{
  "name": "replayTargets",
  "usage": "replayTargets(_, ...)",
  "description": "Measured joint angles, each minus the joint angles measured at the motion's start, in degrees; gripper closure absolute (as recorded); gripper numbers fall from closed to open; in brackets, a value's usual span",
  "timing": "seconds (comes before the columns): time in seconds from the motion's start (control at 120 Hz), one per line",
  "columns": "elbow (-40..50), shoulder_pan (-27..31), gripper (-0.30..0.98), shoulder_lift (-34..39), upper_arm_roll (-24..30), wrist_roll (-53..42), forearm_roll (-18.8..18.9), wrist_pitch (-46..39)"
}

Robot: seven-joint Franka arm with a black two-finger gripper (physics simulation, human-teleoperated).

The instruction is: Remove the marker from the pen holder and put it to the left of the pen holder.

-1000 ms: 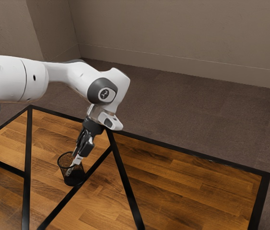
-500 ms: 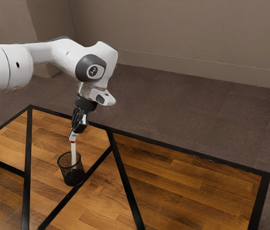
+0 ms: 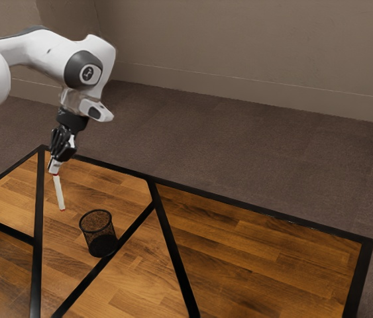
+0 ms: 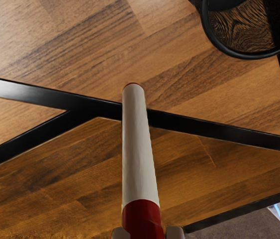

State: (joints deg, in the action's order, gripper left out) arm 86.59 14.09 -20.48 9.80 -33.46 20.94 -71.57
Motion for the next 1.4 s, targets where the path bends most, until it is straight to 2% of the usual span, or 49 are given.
replayTargets(0.367,0.6,0.3,0.78,-10.1,-9.6,-0.9,3.0,2.3)
replayTargets(0.4,0.4,0.5,0.74,-10.9,-9.7,-1.0,3.0,2.5)
replayTargets(0.567,-0.7,1.7,0.37,-14.4,-9.0,-1.1,2.1,3.3)
replayTargets(0.717,-0.9,6.5,0.18,-10.5,0.5,-1.3,1.1,2.9)
replayTargets(0.867,3.1,10.8,0.09,0.8,12.1,-1.3,-2.7,-0.7)
replayTargets(0.967,5.1,18.9,0.06,6.2,24.4,-1.3,-6.0,-5.2)
replayTargets(1.042,4.5,21.1,0.04,7.7,30.4,-1.2,-7.2,-7.8)
replayTargets(1.133,2.2,20.5,0.03,7.9,33.4,-1.2,-9.3,-9.9)
replayTargets(1.25,1.6,19.1,0.01,8.2,34.8,-1.1,-10.6,-11.4)
replayTargets(1.4,-2.1,19.5,0.01,14.1,35.2,-1.1,-11.2,-10.3)
